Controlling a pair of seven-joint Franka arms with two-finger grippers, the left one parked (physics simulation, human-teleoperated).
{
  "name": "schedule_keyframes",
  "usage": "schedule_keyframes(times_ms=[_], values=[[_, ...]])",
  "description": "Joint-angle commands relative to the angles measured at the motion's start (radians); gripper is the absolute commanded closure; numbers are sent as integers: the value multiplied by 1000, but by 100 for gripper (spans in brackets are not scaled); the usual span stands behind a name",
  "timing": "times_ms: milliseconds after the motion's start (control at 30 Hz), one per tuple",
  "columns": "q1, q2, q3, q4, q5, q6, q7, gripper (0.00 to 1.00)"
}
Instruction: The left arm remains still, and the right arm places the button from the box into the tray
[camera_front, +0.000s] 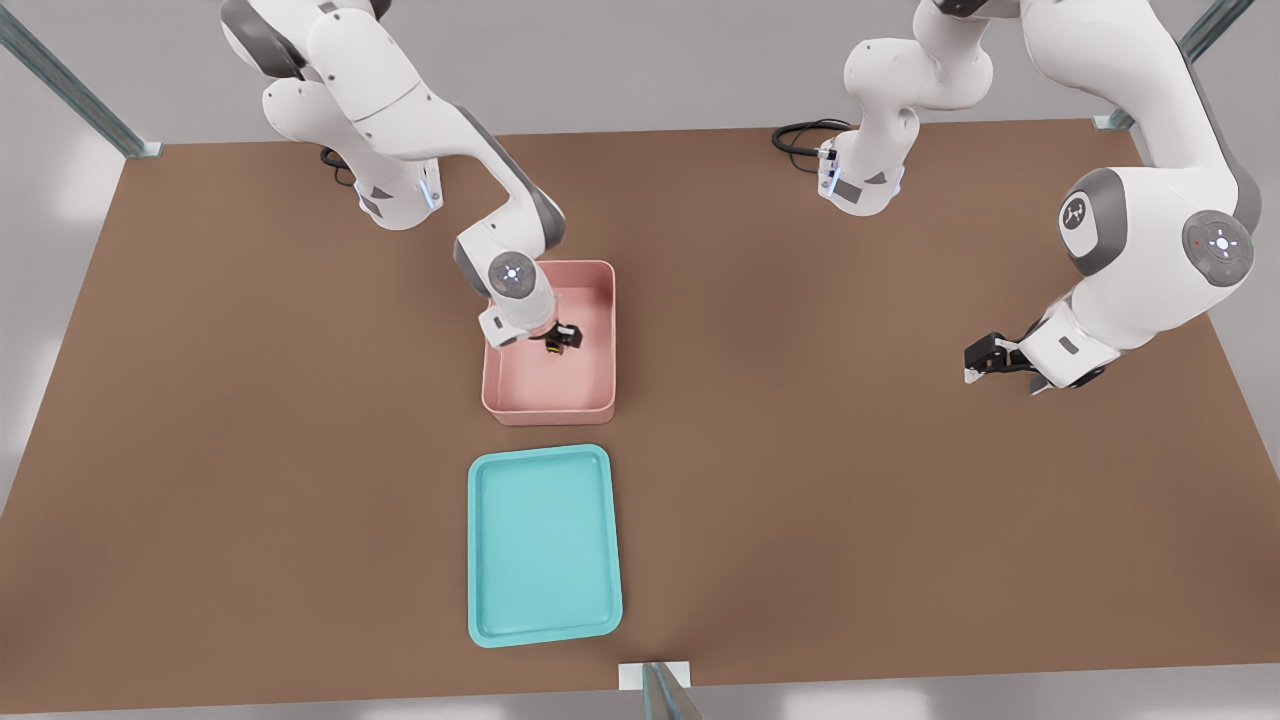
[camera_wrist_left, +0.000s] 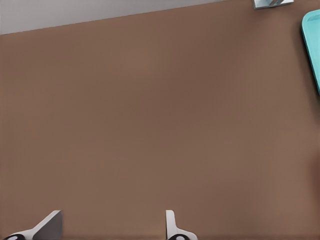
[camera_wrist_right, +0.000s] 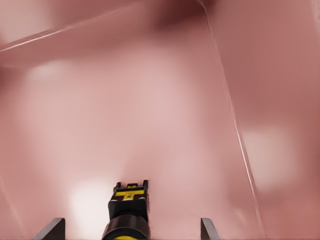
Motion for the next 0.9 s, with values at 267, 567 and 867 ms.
schedule_keyframes(times_ms=[267, 567, 867], values=[[13, 18, 3, -3, 7, 78, 196, 0], [23, 26, 5, -6, 9, 93, 203, 0], [30, 26, 5, -38, 7, 90, 232, 17]])
